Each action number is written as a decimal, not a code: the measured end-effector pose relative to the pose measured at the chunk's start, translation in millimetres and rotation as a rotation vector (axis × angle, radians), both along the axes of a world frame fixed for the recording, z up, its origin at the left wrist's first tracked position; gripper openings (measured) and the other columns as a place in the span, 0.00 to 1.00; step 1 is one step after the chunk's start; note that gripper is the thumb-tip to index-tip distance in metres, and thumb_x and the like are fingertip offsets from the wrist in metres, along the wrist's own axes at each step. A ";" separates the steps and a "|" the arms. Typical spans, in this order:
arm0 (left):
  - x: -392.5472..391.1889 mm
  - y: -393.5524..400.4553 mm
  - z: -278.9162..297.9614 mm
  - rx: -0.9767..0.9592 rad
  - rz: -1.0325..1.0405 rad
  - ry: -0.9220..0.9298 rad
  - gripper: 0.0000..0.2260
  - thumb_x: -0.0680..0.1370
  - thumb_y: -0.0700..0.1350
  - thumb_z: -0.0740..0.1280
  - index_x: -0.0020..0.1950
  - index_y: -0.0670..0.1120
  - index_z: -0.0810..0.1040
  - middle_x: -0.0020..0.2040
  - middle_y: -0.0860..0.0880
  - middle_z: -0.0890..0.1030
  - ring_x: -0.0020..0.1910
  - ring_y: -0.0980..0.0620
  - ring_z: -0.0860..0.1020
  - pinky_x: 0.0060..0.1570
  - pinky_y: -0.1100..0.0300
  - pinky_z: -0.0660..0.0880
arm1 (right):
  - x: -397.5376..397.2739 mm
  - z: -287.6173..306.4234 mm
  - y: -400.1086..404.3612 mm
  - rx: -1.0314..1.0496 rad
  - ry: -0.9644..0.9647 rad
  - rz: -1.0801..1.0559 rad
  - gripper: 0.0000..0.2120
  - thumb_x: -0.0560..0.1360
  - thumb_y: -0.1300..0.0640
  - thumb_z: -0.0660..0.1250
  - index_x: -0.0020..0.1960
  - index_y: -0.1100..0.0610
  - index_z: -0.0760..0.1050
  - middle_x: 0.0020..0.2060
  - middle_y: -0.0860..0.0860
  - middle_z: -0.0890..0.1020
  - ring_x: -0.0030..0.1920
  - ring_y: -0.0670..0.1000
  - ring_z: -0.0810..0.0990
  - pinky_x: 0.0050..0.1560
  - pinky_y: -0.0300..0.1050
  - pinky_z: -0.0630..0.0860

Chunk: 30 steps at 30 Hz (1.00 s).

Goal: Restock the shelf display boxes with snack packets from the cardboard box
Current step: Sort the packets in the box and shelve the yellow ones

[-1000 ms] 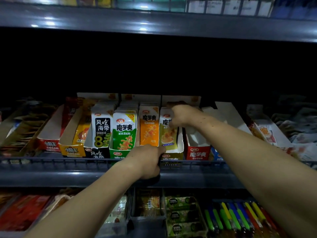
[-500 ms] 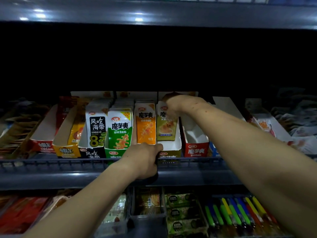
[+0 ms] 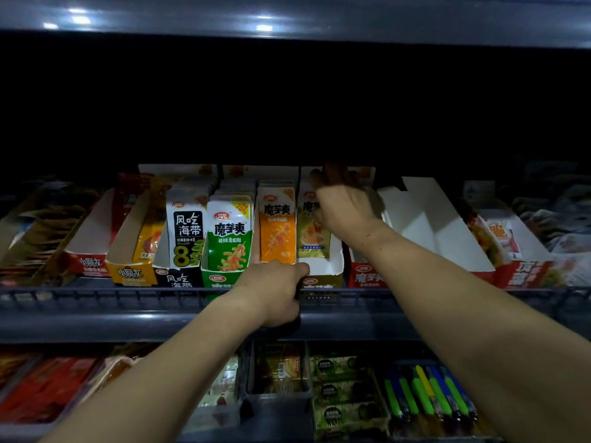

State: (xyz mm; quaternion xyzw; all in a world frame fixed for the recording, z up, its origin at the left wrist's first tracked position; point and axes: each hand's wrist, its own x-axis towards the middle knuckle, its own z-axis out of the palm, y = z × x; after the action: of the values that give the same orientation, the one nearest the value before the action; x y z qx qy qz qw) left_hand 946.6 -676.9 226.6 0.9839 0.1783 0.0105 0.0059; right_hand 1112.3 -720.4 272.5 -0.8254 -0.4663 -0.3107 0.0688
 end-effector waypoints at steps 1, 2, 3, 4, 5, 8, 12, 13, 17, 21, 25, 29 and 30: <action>0.2 0.0 -0.4 0.000 0.000 0.003 0.18 0.75 0.49 0.66 0.64 0.53 0.68 0.57 0.46 0.78 0.54 0.42 0.77 0.49 0.51 0.77 | -1.1 0.2 0.6 -0.020 0.002 0.006 0.29 0.72 0.64 0.70 0.71 0.56 0.66 0.68 0.58 0.67 0.65 0.62 0.69 0.57 0.55 0.71; 0.6 0.1 -0.8 0.002 0.000 0.003 0.18 0.75 0.49 0.66 0.64 0.53 0.68 0.57 0.46 0.78 0.54 0.42 0.77 0.49 0.51 0.77 | -2.0 0.1 1.3 -0.042 0.015 0.015 0.27 0.72 0.65 0.69 0.70 0.56 0.67 0.66 0.58 0.69 0.63 0.62 0.70 0.57 0.53 0.71; 0.8 -0.2 -1.1 0.004 -0.001 0.002 0.19 0.75 0.49 0.66 0.65 0.53 0.67 0.57 0.46 0.78 0.54 0.42 0.77 0.49 0.51 0.77 | -1.5 -1.0 2.1 -0.057 0.037 0.029 0.27 0.72 0.65 0.68 0.69 0.56 0.68 0.64 0.58 0.71 0.62 0.61 0.72 0.57 0.53 0.72; 1.0 -0.3 -1.2 0.002 -0.001 -0.001 0.19 0.75 0.49 0.66 0.65 0.53 0.67 0.57 0.46 0.78 0.54 0.42 0.77 0.48 0.52 0.76 | -0.1 -1.8 2.3 -0.061 0.069 0.042 0.26 0.72 0.65 0.69 0.68 0.56 0.70 0.62 0.58 0.73 0.60 0.61 0.74 0.55 0.52 0.73; 1.5 0.2 -1.1 0.000 0.002 -0.001 0.19 0.75 0.48 0.66 0.65 0.53 0.68 0.57 0.46 0.78 0.54 0.42 0.77 0.48 0.52 0.76 | 0.7 -2.2 1.2 -0.058 0.113 0.057 0.24 0.72 0.65 0.69 0.67 0.56 0.71 0.60 0.58 0.76 0.58 0.61 0.76 0.53 0.52 0.75; 1.5 0.5 -0.5 -0.015 0.011 0.014 0.19 0.74 0.48 0.66 0.65 0.52 0.68 0.57 0.46 0.79 0.54 0.42 0.77 0.48 0.53 0.75 | -1.6 -1.8 -9.2 -0.030 0.221 0.117 0.19 0.73 0.63 0.69 0.63 0.56 0.74 0.56 0.57 0.79 0.55 0.60 0.79 0.48 0.50 0.78; -3.7 -2.4 0.2 -0.038 -0.007 -0.005 0.19 0.74 0.49 0.66 0.64 0.52 0.68 0.56 0.47 0.79 0.54 0.43 0.77 0.49 0.55 0.74 | -14.2 -0.2 -44.1 0.057 0.340 0.248 0.16 0.76 0.61 0.65 0.64 0.57 0.75 0.57 0.56 0.78 0.58 0.57 0.77 0.54 0.47 0.74; -4.9 -1.8 0.0 -0.059 -0.006 -0.005 0.20 0.75 0.48 0.66 0.66 0.52 0.67 0.57 0.46 0.79 0.55 0.43 0.77 0.50 0.55 0.73 | -18.4 -2.1 -56.0 0.080 0.369 0.288 0.14 0.77 0.61 0.64 0.61 0.57 0.77 0.56 0.55 0.79 0.57 0.55 0.77 0.54 0.45 0.74; -13.4 -0.1 0.9 -0.075 -0.009 -0.073 0.28 0.75 0.49 0.67 0.73 0.55 0.62 0.62 0.45 0.75 0.60 0.42 0.73 0.57 0.52 0.73 | -42.4 -14.9 -106.4 0.114 0.483 0.380 0.09 0.76 0.60 0.65 0.55 0.55 0.80 0.50 0.50 0.81 0.48 0.45 0.77 0.50 0.38 0.74; -44.1 -22.3 -10.9 0.126 -0.050 -0.405 0.21 0.74 0.48 0.66 0.67 0.52 0.72 0.61 0.47 0.76 0.61 0.43 0.71 0.60 0.47 0.70 | -73.2 -44.3 -145.2 0.091 0.679 0.378 0.08 0.76 0.59 0.65 0.52 0.52 0.80 0.44 0.46 0.82 0.43 0.44 0.80 0.47 0.44 0.79; -81.8 -63.3 -53.0 -0.071 -0.099 -0.434 0.13 0.75 0.49 0.66 0.58 0.49 0.78 0.50 0.48 0.80 0.50 0.44 0.78 0.46 0.49 0.77 | -102.7 -95.2 -168.2 0.002 0.855 0.307 0.08 0.75 0.60 0.65 0.49 0.52 0.81 0.39 0.42 0.79 0.43 0.44 0.78 0.47 0.40 0.77; -108.7 -87.9 -129.3 -0.324 -0.025 -0.251 0.10 0.73 0.51 0.62 0.51 0.53 0.79 0.44 0.51 0.83 0.43 0.49 0.81 0.40 0.52 0.78 | -135.3 -170.3 -186.7 -0.072 0.989 0.276 0.06 0.74 0.60 0.68 0.47 0.50 0.80 0.37 0.42 0.79 0.40 0.40 0.78 0.44 0.37 0.76; -115.2 -91.2 -150.4 -0.392 0.000 -0.192 0.10 0.73 0.51 0.62 0.51 0.53 0.79 0.44 0.52 0.83 0.42 0.50 0.80 0.40 0.52 0.78 | -144.0 -188.9 -192.2 -0.108 1.022 0.267 0.06 0.75 0.59 0.68 0.47 0.50 0.80 0.38 0.41 0.79 0.41 0.39 0.77 0.43 0.35 0.75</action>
State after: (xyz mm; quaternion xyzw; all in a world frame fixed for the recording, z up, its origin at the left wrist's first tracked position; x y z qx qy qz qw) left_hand 831.5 -768.1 76.2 0.9584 0.1757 0.0694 0.2142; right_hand 968.4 -912.6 83.6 -0.8074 -0.4897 0.1671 0.2836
